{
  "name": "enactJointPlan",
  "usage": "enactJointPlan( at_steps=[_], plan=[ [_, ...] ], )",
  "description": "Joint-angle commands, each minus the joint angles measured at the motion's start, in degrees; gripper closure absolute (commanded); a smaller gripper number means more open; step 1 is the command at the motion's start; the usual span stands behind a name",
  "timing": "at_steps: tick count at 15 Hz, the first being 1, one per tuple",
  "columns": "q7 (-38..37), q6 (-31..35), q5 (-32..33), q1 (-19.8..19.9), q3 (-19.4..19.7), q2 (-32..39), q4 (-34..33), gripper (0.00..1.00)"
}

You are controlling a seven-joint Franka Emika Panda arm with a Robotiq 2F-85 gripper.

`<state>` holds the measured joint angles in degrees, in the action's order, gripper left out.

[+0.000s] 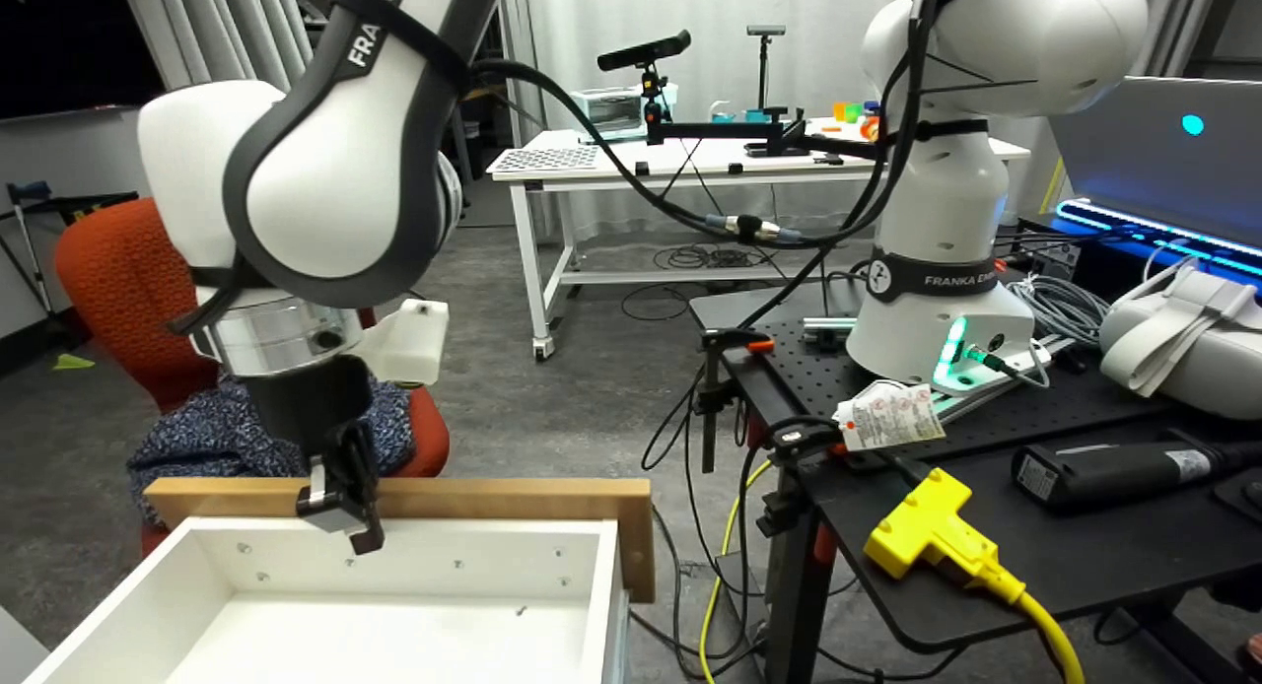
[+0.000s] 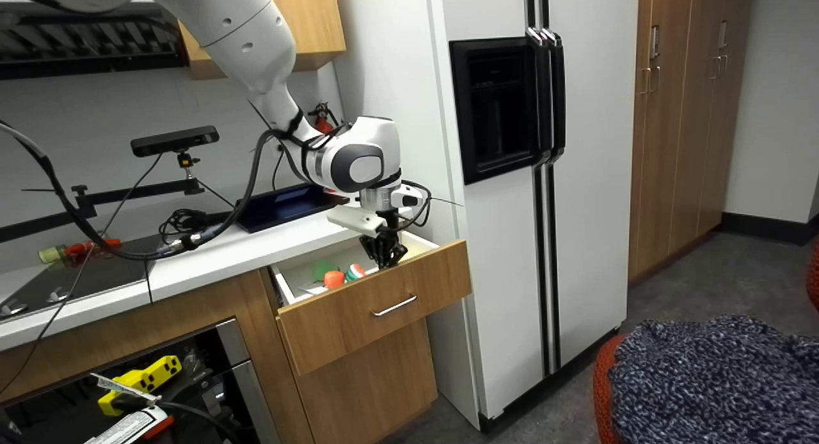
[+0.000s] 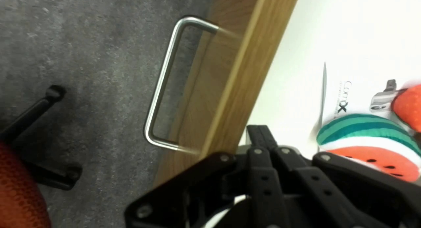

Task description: Open the top drawer of the kitchen unit

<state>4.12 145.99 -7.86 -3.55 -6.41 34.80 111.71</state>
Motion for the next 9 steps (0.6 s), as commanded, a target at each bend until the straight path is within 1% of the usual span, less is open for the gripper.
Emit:
enactJointPlan(
  at_steps=[1, 4, 9],
  plan=[
    [-8.7, -0.6, 10.0, -5.5, 7.9, -5.2, 7.2, 1.0],
    [-16.8, -1.2, 19.4, -9.9, 13.5, -8.5, 11.8, 1.0],
    [-27.3, -4.4, 32.1, -13.7, 18.4, -11.9, 16.2, 1.0]
  ],
)
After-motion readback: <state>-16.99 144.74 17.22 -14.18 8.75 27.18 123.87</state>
